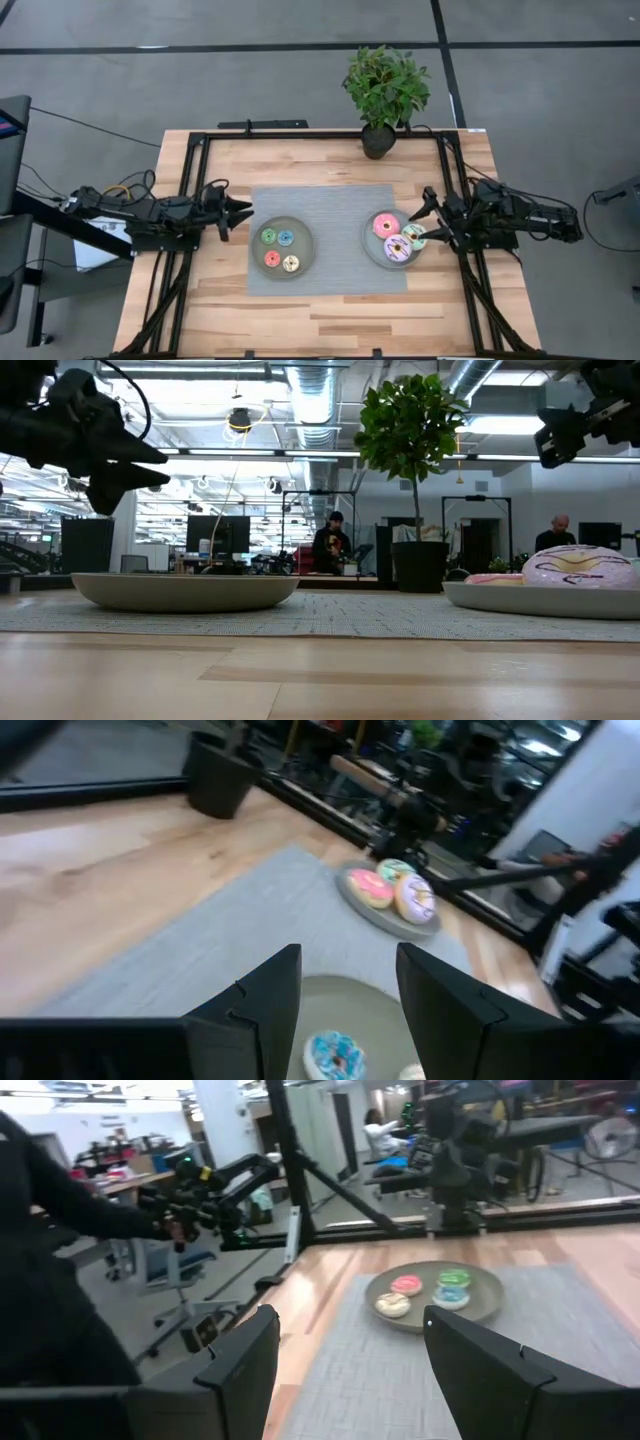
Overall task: Pick & Place donuts
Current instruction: Return to Home Position
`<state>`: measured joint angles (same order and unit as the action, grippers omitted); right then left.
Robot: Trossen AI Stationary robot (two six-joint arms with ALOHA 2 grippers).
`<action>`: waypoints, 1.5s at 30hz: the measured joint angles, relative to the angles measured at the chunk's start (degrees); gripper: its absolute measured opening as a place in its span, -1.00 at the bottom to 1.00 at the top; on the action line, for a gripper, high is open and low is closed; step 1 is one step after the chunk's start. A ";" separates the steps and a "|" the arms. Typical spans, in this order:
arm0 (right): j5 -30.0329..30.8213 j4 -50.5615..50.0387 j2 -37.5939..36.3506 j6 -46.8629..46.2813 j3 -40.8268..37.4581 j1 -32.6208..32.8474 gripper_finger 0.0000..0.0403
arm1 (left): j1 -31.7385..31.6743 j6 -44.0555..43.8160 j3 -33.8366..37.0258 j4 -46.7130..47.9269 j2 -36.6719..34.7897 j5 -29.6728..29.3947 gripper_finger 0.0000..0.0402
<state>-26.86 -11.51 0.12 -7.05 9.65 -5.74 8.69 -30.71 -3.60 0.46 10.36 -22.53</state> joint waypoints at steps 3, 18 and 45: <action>-0.38 -0.08 0.01 0.04 -0.76 0.00 0.18 | 0.80 0.01 2.01 -2.46 0.00 1.29 -0.22; -0.19 -0.51 0.02 -3.91 -1.49 0.00 0.18 | 1.90 12.75 2.84 -5.99 0.36 0.64 -0.22; -0.16 -0.48 0.02 -4.00 -1.49 0.00 0.18 | 1.90 10.09 2.75 -4.43 0.40 1.12 -0.22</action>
<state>-27.01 -11.98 0.14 -11.05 8.16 -5.74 10.59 -20.62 -0.84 -3.97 10.76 -21.41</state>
